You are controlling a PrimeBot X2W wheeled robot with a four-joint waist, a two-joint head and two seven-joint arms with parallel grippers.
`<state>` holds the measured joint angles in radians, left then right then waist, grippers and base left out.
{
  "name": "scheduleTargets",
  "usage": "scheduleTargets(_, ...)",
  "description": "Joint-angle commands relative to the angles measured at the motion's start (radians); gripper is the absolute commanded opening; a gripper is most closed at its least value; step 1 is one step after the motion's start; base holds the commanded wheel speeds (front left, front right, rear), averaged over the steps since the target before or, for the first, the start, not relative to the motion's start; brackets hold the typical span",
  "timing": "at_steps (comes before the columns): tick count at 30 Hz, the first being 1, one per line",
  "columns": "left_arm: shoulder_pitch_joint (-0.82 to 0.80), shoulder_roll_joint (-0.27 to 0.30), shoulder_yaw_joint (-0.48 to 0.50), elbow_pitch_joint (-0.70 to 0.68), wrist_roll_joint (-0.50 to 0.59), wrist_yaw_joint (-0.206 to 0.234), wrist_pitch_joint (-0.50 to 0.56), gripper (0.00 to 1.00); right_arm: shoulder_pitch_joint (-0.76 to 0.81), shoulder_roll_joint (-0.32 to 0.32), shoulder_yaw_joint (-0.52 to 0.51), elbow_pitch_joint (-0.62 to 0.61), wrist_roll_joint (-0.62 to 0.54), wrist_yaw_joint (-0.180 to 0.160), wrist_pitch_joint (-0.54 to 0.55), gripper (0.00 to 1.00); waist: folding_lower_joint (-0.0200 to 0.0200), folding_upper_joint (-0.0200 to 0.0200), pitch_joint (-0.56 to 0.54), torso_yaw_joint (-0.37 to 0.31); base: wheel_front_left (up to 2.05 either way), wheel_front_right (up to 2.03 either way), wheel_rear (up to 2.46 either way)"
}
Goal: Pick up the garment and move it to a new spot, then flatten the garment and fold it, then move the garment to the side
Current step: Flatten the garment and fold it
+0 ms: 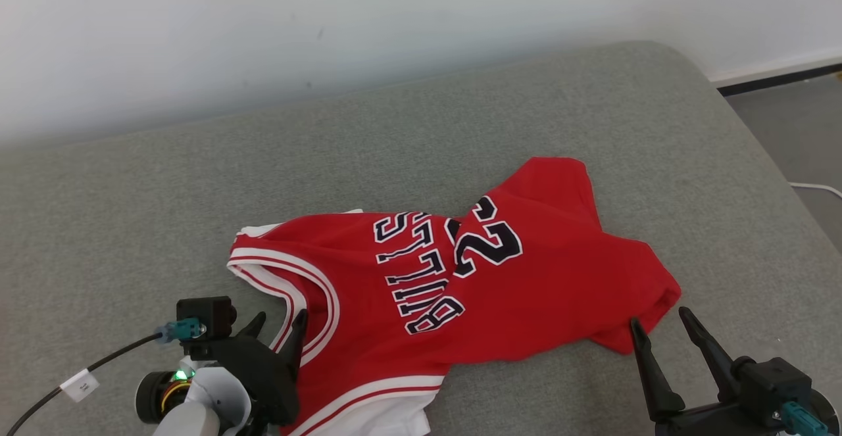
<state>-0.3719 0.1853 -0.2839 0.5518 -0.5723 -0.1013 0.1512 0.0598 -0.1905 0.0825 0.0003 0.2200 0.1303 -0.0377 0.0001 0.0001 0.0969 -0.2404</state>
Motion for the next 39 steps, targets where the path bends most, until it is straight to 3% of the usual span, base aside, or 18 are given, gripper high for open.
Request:
scheduleTargets(1,-0.009,0.004,0.004,0.008,-0.012,0.006,-0.001,1.00,-0.009,-0.001,0.001,0.002,0.003,0.001,-0.008,1.00,-0.0001,-0.0001,0.013,-0.020,0.00,0.00,0.00)
scheduleTargets(3,-0.009,0.004,0.007,0.014,-0.013,0.013,0.006,1.00,-0.011,-0.002,0.006,0.006,0.005,0.001,-0.009,1.00,-0.0001,-0.0001,0.014,-0.023,0.00,0.00,0.00)
scheduleTargets(4,-0.011,0.007,0.006,0.018,-0.010,0.016,0.008,0.65,-0.014,-0.005,0.009,0.008,0.006,0.001,-0.009,1.00,-0.0001,-0.0001,0.015,-0.024,0.00,0.00,0.00)
scheduleTargets(5,-0.014,0.010,0.005,0.019,-0.009,0.017,0.011,0.02,-0.018,-0.007,0.012,0.009,0.007,0.001,-0.009,1.00,-0.0001,-0.0001,0.016,-0.024,0.00,0.00,0.00)
scheduleTargets(14,-0.039,0.018,0.011,0.021,0.003,0.033,-0.036,0.00,-0.037,-0.013,0.024,0.013,0.013,0.001,-0.017,1.00,-0.0001,-0.0001,0.023,-0.016,0.00,0.00,0.00)
scheduleTargets(25,-0.141,0.096,0.068,0.075,0.027,0.076,-0.134,0.00,-0.060,-0.018,0.035,0.004,0.016,0.001,-0.018,1.00,-0.0001,-0.0001,0.072,-0.024,0.00,0.00,0.00)
scheduleTargets(39,-0.299,0.234,0.054,0.166,0.073,0.039,-0.121,0.00,-0.110,-0.014,0.059,0.008,0.017,0.001,-0.027,1.00,-0.0001,-0.0001,0.151,-0.055,0.00,0.00,0.00)
